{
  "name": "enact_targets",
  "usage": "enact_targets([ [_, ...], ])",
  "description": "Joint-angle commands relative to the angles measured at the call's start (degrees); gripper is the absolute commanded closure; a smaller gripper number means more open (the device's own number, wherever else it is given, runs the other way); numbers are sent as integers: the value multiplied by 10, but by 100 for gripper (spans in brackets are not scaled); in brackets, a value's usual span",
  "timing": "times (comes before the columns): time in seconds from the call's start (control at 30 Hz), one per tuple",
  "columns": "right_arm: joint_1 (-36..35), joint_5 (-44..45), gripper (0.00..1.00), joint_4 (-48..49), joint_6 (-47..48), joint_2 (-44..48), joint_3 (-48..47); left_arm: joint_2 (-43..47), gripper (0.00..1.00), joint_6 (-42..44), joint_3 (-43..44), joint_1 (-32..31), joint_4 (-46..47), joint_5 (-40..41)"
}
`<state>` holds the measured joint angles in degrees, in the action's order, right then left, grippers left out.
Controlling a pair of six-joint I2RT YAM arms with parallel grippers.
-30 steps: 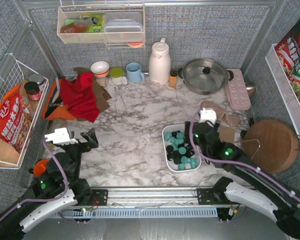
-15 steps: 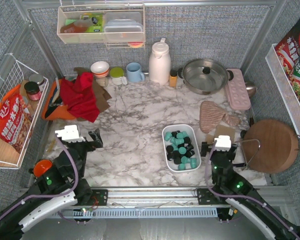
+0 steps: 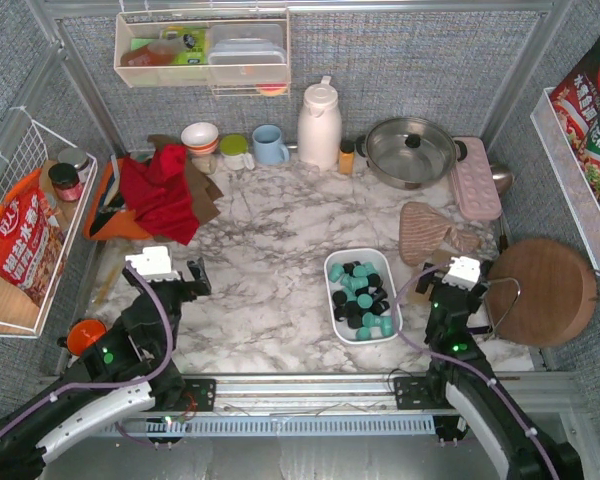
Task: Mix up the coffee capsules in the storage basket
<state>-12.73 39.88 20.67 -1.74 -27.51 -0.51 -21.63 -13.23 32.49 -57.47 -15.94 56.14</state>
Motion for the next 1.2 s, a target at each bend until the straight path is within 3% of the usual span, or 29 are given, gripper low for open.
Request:
enact_targets([
  [0.0,68,-86,1,70,-89,-86,-17,-9,1,13,-2,3,20,10],
  [0.17,98,-114,1,130,-97,-313,-103,-21,1,20,-6,8,28,10],
  [0.3,104,-171,1,238,-71,-455,-156,-38,1,23,-6,10,26,9],
  [0.4,132,-266,1,470,-62,-608,-125,-47,1,22,-4,10,20,17],
  [0.43,131,-285,1,490,-50,-625,-121,-48,1,22,-4,10,18,21],
  [0.5,128,-305,1,383,-32,-568,-137,-48,1,22,-6,10,18,28],
  [0.57,124,-331,1,420,-18,-608,-152,-48,1,33,-10,12,33,30],
  [0.67,116,-355,1,285,6,-586,-205,-61,1,58,-20,21,56,28],
  [0.9,115,-340,1,248,0,-596,-231,-83,1,108,-34,32,79,0],
  [1.03,115,-340,1,247,-1,-598,-233,-54,1,207,-110,35,177,-20],
  [1.17,115,-339,1,245,-1,-596,-233,-30,1,249,-188,35,283,-101],
])
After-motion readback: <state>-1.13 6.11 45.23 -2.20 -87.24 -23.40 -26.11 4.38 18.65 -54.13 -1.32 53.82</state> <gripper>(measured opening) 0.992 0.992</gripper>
